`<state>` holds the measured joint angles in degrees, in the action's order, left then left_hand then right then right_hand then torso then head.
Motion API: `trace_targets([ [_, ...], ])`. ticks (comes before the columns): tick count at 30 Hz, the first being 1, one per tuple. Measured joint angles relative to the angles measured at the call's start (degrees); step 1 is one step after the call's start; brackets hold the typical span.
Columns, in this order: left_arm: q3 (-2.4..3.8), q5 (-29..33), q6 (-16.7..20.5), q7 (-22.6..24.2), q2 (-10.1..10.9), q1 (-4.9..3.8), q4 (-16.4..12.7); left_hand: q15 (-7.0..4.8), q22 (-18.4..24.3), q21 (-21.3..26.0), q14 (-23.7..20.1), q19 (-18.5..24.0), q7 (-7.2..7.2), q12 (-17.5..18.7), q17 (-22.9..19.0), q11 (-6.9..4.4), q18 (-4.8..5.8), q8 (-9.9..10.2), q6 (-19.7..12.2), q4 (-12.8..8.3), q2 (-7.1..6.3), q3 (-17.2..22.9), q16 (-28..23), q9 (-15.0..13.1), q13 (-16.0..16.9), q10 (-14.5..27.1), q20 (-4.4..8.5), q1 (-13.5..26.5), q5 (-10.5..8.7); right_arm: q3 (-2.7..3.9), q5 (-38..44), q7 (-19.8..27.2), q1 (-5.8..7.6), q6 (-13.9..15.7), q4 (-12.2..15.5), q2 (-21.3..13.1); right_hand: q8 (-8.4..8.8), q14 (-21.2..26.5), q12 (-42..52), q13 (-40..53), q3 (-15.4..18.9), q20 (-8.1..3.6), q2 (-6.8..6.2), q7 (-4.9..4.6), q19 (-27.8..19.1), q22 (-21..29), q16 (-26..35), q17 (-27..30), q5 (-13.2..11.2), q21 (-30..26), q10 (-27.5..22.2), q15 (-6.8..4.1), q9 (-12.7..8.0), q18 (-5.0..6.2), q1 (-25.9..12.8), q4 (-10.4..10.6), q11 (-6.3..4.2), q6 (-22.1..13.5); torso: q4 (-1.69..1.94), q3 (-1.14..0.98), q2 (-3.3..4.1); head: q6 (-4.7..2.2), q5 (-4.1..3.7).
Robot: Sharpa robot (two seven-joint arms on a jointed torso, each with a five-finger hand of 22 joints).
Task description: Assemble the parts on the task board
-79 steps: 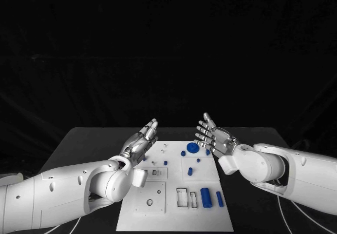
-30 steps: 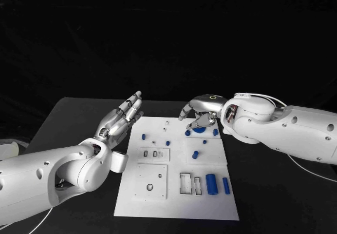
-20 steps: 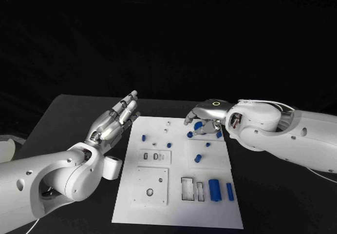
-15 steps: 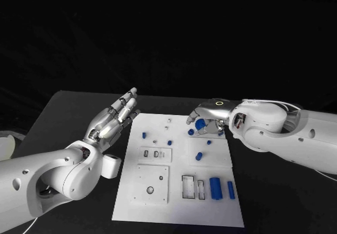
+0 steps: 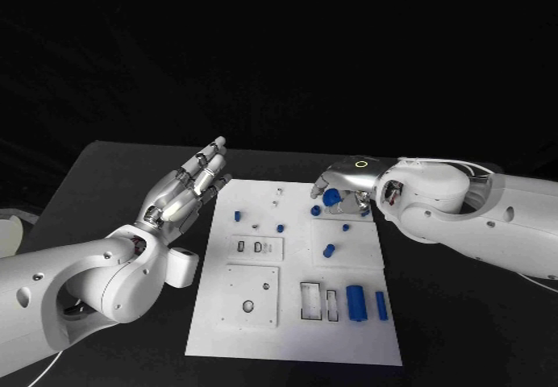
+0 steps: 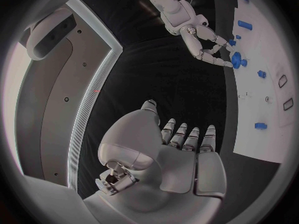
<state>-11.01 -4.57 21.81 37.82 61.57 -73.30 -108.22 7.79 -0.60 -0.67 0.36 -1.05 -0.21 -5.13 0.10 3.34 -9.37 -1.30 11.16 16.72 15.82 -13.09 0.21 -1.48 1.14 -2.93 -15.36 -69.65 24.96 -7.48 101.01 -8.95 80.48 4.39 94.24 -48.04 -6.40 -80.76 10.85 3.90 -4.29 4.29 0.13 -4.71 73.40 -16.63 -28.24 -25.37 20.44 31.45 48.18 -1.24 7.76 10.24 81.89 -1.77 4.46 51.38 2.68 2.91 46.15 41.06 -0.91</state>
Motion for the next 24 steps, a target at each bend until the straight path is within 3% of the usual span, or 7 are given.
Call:
trace_targets([
  [7, 0.0, 0.1, -0.5, -0.1, -0.1, -0.01, 0.1, 0.0, 0.0, -0.2, 0.0, -0.2, 0.2, 0.0, 0.0, 0.7, 0.0, 0.0, 0.2, 0.0, 0.24, 0.0, 0.0, 0.0, 0.0, 0.1, -0.2, -0.7, 0.69, -0.05, 1.2, -0.6, -0.8, 1.2, -2.1, 1.0, 0.29, -0.2, -0.3, 0.0, -2.6, -0.02, -0.33, -0.67, 0.0, -1.6, -1.0, -1.3, 0.5, 1.3, 1.7, -0.21, -0.1, 0.0, -0.3, 0.0, 0.1, 1.2, 0.2, -0.05, -0.29, 0.53, -0.01],
  [9, 0.0, 0.1, -0.7, -0.2, -0.1, -0.01, 0.2, 0.05, 0.0, -0.2, 0.0, -0.2, 0.2, 0.0, 0.0, 0.87, 0.0, 0.0, 0.2, 0.0, 0.44, 0.0, 0.0, 0.0, 0.0, 0.0, -0.2, -0.9, 0.97, -0.05, 1.5, -0.7, -0.98, 1.7, -2.7, 1.2, 0.29, -0.2, -0.3, 0.0, -3.2, -0.22, -0.76, -0.39, -0.2, -2.0, -1.2, -1.7, 0.3, 1.7, 2.3, -0.21, -0.1, 0.0, -0.8, 0.3, 0.27, 1.4, 0.2, -0.05, -0.36, 0.74, -0.01],
  [19, -0.01, 0.1, -1.5, -0.7, -0.5, -0.02, 0.5, 0.61, -0.1, -0.2, 0.2, -0.2, 0.4, 0.0, 0.1, 1.71, 0.0, 0.0, 0.0, 0.0, 0.16, 0.0, 0.0, 0.0, 0.0, -0.1, -0.62, -1.7, 1.58, -0.04, 1.9, -0.4, -1.79, 3.7, -4.3, 1.9, 0.88, -0.2, -0.5, 0.0, -4.3, 0.01, -1.4, -0.48, -0.4, -3.4, -2.2, -3.2, -7.1, 2.4, 4.0, -0.2, -0.2, 0.0, -4.0, 2.7, -0.11, 2.4, 0.23, 0.03, -0.73, 1.37, -0.01],
  [24, -0.01, 0.2, -1.7, -0.9, -0.5, -0.02, 0.6, 0.61, -0.1, -0.4, 0.2, -0.2, 0.4, 0.0, 0.1, 2.13, -0.01, 0.0, 0.0, -0.2, 0.37, 0.2, 0.0, 0.0, 0.0, -0.1, -0.62, -1.9, 1.8, -0.04, 1.9, 0.0, -2.22, 4.5, -5.1, 2.3, 0.88, -0.2, -0.5, 0.1, -4.4, 0.01, -1.62, -0.54, -0.4, -3.6, -2.3, -3.4, -8.1, 2.4, 4.5, -0.2, -0.2, 0.0, -4.3, 3.1, 0.02, 2.7, 0.31, 0.05, -0.91, 1.58, 0.09],
])
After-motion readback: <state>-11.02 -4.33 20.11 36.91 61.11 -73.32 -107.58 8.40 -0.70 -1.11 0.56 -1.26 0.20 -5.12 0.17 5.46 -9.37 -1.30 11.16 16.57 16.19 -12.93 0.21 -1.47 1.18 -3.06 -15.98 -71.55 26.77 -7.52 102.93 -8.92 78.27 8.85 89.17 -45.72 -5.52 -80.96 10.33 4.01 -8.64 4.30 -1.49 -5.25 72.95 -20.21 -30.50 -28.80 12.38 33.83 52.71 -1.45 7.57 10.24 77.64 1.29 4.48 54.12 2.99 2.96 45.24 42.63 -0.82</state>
